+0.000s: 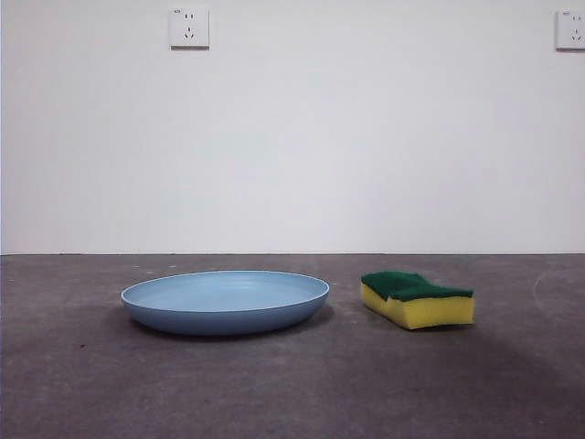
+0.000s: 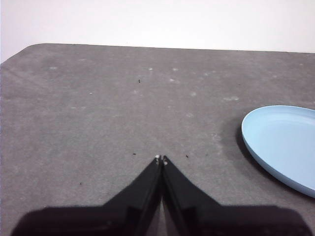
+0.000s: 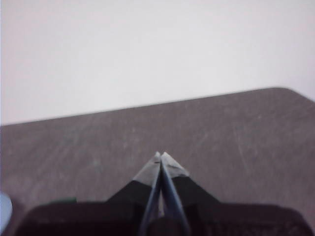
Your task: Pick up the plate,pick up the cloth,clean the plate with the cloth
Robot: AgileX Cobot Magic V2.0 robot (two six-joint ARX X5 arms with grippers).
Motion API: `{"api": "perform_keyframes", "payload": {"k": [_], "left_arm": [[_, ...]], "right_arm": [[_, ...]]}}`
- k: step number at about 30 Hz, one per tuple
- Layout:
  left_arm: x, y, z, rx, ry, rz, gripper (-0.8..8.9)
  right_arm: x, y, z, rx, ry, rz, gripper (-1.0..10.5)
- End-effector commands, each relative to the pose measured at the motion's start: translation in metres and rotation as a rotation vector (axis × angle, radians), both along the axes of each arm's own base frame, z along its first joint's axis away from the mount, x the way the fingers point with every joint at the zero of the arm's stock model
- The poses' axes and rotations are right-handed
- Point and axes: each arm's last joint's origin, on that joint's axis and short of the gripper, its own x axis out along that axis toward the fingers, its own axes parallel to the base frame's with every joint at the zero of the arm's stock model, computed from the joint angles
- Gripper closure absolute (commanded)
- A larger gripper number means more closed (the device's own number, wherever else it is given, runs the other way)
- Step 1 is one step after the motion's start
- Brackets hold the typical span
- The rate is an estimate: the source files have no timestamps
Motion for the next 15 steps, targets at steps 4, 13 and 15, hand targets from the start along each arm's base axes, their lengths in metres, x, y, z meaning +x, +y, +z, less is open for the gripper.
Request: {"api": "perform_keyframes", "payload": {"k": [4, 13, 15], "left_arm": [[0.0, 0.0, -0.004, -0.005, 0.009, -0.001, 8.14], [0.0, 0.0, -0.004, -0.005, 0.009, -0.001, 8.14], [0.0, 0.0, -0.004, -0.005, 0.009, -0.001, 8.14]], "right_arm": [[0.003, 0.005, -0.039, -0.013, 0.05, 0.148, 9.5], [0.005, 0.007, -0.063, -0.023, 0.131, 0.232, 9.5], [0.004, 0.007, -0.064, -0.016, 0.148, 0.233, 9.5]]}}
